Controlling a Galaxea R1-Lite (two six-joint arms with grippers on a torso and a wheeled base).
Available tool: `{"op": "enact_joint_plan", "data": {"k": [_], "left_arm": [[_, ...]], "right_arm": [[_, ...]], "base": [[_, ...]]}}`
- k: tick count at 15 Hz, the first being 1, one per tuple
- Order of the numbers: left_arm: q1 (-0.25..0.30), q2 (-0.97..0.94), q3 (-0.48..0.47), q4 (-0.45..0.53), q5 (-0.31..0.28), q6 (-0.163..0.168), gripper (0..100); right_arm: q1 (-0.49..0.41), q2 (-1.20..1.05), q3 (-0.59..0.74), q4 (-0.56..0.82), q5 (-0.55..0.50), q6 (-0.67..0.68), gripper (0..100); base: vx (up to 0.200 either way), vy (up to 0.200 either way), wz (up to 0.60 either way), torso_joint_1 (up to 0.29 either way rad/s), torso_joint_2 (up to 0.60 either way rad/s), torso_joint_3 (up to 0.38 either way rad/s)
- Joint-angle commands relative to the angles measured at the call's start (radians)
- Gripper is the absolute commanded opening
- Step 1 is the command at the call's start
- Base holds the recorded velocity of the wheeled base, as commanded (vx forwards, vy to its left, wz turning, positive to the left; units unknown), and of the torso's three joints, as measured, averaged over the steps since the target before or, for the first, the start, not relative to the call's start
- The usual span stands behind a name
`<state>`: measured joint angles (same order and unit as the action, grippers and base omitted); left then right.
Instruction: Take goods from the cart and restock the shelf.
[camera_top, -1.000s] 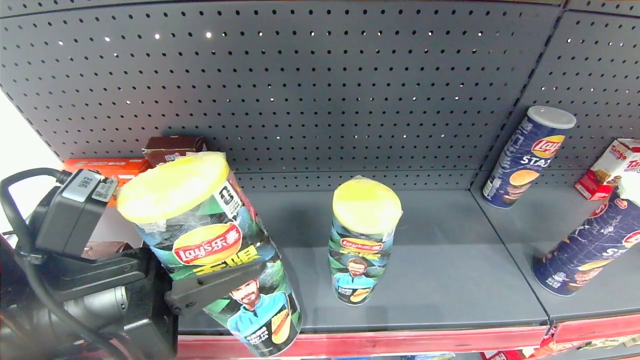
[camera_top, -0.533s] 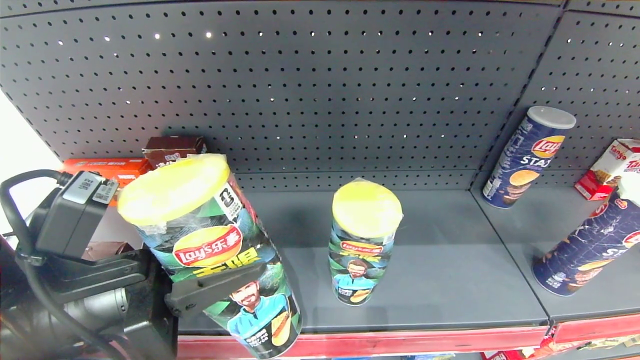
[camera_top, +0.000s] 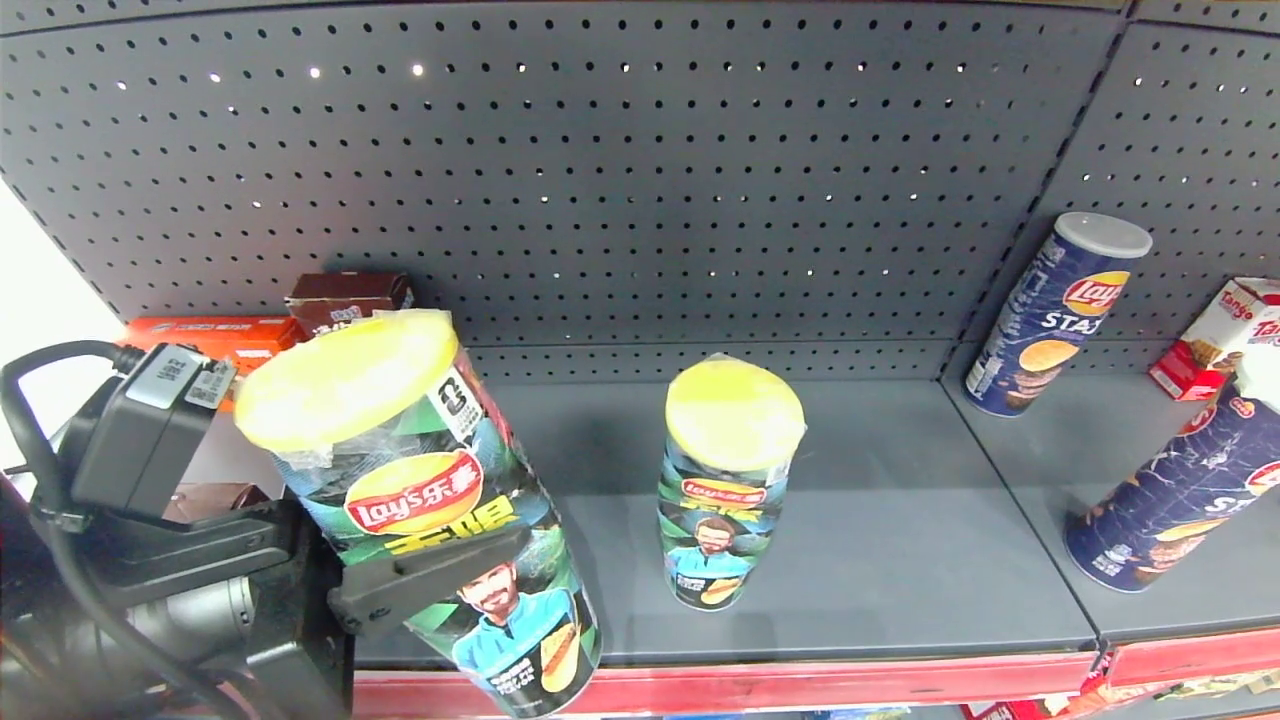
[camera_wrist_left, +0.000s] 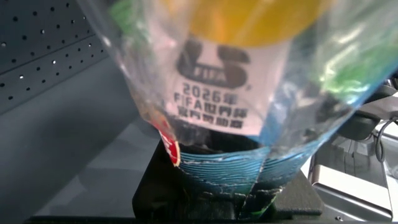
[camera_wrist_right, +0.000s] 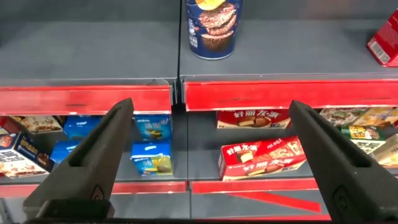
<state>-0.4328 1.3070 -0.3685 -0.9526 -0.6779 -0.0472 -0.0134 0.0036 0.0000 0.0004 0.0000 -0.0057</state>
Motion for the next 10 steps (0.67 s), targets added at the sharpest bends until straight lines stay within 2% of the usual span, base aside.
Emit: {"op": "enact_joint_plan", "data": {"k": [1,6,10], "left_arm": [[-0.001,0.003,-0.007,-0.002,0.000,0.001,0],[0.011,0.009,-0.029,0.000,0.000,0.009,0],[-0.001,0.115,-0.198,0.006,-0.002,0.018,0]], "right_arm": [[0.000,-0.004,0.000,0.000,0.002,0.000,100],[0.000,-0.004,0.000,0.000,0.000,0.000,100],[0.000,-0.004,0.000,0.000,0.000,0.000,100]], "base": [[0.000,0.000,0.00,0.000,0.00,0.000],[0.000,0.000,0.00,0.000,0.00,0.000],[0.000,0.000,0.00,0.000,0.00,0.000]]}}
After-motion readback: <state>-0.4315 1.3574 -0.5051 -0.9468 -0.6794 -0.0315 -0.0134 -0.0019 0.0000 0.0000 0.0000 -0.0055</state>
